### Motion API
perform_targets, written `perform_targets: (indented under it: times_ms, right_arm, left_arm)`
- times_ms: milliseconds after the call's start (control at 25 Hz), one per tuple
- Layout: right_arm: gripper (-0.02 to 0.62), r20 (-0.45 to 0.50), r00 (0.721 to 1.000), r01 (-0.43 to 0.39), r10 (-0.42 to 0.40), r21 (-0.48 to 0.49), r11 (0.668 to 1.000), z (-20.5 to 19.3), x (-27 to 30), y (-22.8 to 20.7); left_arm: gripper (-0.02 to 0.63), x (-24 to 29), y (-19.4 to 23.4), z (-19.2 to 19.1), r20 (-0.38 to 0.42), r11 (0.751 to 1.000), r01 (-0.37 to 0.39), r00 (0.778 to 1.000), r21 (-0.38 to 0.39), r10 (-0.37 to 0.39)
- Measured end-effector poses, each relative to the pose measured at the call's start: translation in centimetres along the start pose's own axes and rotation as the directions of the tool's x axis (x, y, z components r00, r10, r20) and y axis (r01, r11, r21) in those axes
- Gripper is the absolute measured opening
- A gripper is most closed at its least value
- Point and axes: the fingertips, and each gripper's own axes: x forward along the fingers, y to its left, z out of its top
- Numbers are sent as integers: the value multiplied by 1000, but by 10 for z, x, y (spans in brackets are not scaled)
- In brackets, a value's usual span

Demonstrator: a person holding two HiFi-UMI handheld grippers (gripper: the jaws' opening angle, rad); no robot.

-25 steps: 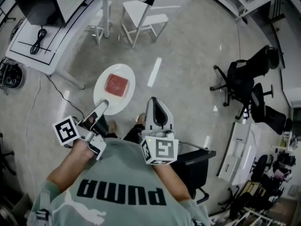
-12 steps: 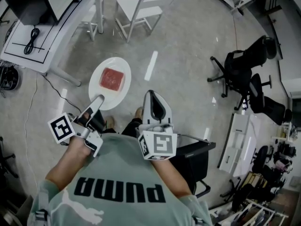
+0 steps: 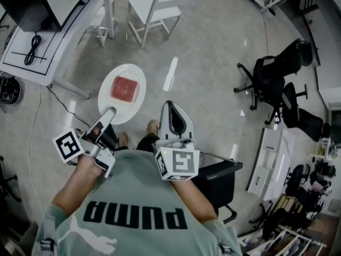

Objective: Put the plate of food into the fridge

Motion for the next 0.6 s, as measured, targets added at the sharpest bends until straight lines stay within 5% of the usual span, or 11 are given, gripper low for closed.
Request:
perform_targets:
  times_ms: [600]
  right_arm:
    - [5, 12, 996, -87, 87, 8, 996, 25, 55, -53]
  left_arm:
    - [51, 60, -18, 12, 92, 999, -32, 995, 10, 31]
